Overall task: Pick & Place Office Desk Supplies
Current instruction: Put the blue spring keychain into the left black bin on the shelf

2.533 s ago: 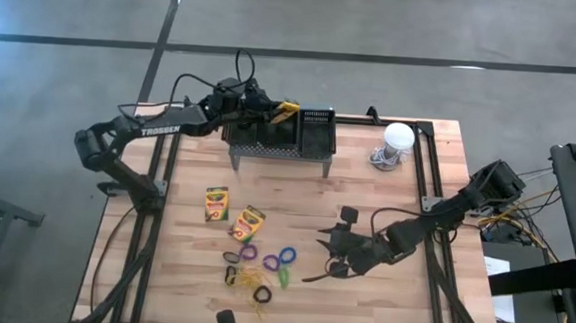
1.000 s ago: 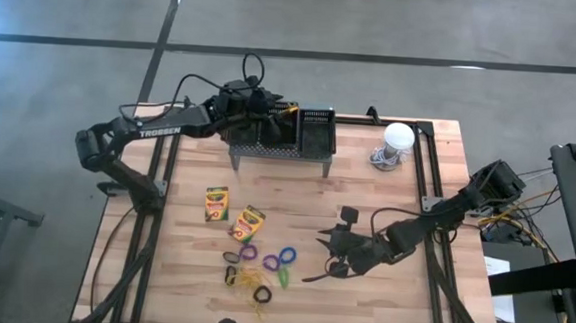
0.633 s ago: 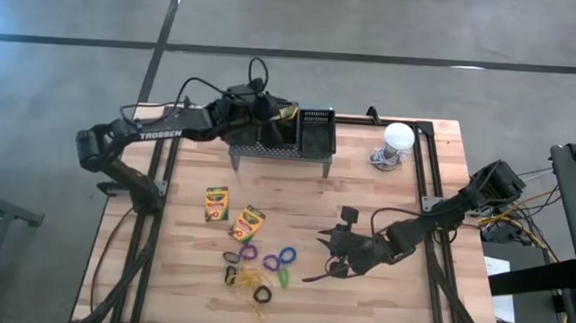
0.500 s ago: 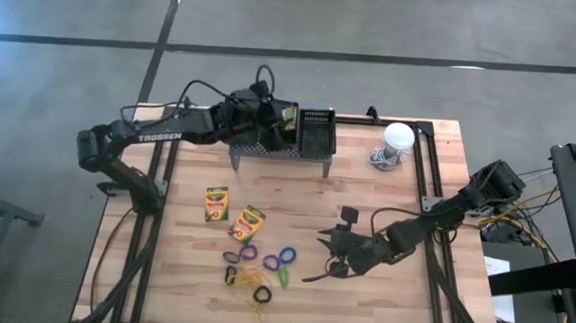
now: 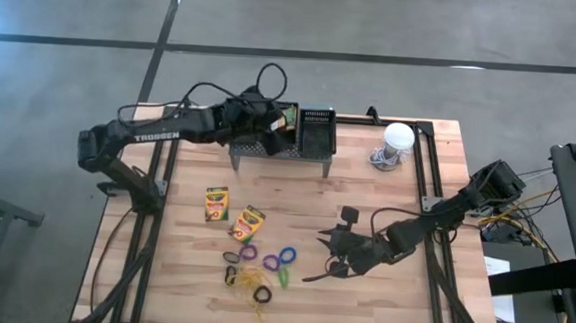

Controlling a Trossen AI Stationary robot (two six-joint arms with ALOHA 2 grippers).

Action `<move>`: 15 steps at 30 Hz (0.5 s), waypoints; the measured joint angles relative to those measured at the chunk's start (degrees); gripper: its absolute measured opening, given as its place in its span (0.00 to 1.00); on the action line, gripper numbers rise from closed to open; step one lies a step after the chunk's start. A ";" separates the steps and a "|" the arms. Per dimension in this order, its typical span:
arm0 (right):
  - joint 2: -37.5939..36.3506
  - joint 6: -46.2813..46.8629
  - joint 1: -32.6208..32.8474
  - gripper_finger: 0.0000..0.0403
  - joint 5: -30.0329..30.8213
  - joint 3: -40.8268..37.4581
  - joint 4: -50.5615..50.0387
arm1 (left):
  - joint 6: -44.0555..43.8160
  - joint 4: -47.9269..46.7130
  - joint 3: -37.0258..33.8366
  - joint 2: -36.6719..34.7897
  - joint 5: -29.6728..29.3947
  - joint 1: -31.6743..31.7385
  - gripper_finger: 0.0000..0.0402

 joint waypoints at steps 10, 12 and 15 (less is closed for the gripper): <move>0.00 0.02 0.00 0.17 0.00 -0.12 2.11 | -4.47 -16.31 3.52 -2.31 1.10 -8.34 0.54; 0.00 0.24 -0.01 0.17 0.00 -0.66 3.92 | -6.67 -18.35 2.37 -2.40 0.73 -12.64 0.50; 0.00 0.24 0.00 0.17 -0.02 -2.20 8.82 | -9.29 -17.74 -1.02 -2.40 -1.38 -21.03 0.44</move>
